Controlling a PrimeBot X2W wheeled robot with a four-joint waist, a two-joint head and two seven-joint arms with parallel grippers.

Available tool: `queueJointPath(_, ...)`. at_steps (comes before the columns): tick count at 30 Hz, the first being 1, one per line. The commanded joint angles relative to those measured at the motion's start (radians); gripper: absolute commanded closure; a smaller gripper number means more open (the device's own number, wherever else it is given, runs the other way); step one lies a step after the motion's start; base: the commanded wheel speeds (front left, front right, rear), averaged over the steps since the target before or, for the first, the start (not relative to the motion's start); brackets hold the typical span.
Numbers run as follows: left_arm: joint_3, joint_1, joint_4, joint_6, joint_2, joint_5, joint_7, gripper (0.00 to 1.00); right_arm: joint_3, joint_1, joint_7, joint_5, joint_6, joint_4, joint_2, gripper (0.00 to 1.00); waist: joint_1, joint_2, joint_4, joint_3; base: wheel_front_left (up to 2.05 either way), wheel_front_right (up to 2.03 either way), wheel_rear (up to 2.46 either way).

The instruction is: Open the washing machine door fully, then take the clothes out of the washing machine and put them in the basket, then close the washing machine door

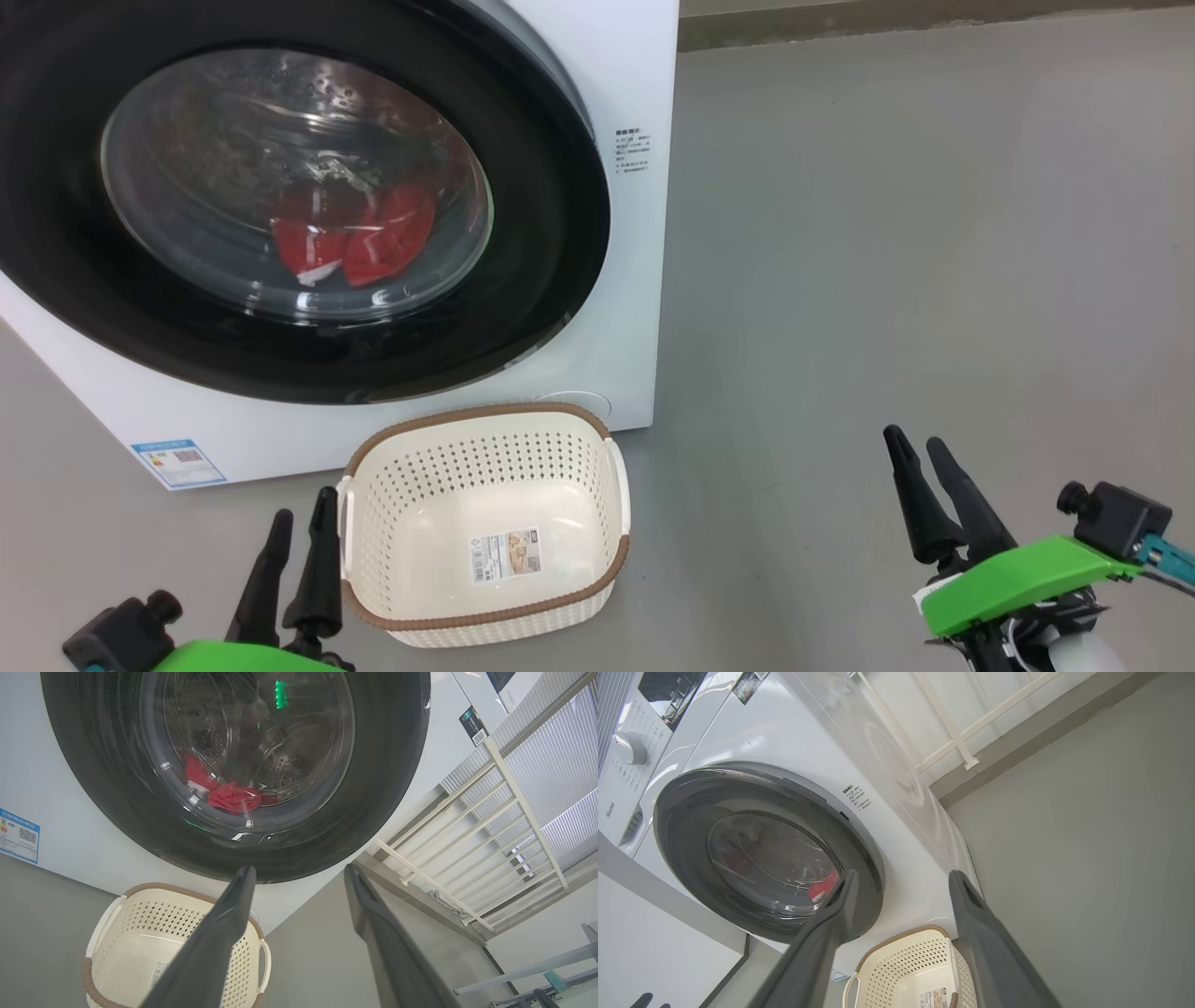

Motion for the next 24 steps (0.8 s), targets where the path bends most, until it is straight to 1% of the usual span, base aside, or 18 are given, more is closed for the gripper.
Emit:
queueJointPath(1,0.016,-0.053,-0.037,0.002,0.018,0.046,-0.015,0.0,0.017,-0.062,-0.016,-0.043,0.0,-0.034,-0.013,0.0,-0.0001,-0.0001,0.0,0.001,0.0,0.0,0.0)
queueJointPath(15,0.012,-0.067,-0.057,0.016,0.02,0.224,-0.056,0.0,0.032,-0.078,-0.057,-0.214,-0.001,-0.051,-0.021,0.0,-0.0001,-0.0001,-0.002,0.001,0.0,0.0,0.0)
queueJointPath(16,0.013,-0.069,-0.059,0.016,0.02,0.249,-0.062,0.0,0.037,-0.081,-0.063,-0.236,-0.001,-0.054,-0.021,0.0,-0.0001,-0.0001,-0.003,0.001,0.0,0.0,0.0)
queueJointPath(24,0.012,-0.077,-0.066,0.02,0.021,0.322,-0.082,0.0,0.056,-0.091,-0.083,-0.307,-0.001,-0.061,-0.027,0.0,-0.0001,-0.0001,-0.005,0.002,0.0,0.0,0.0)
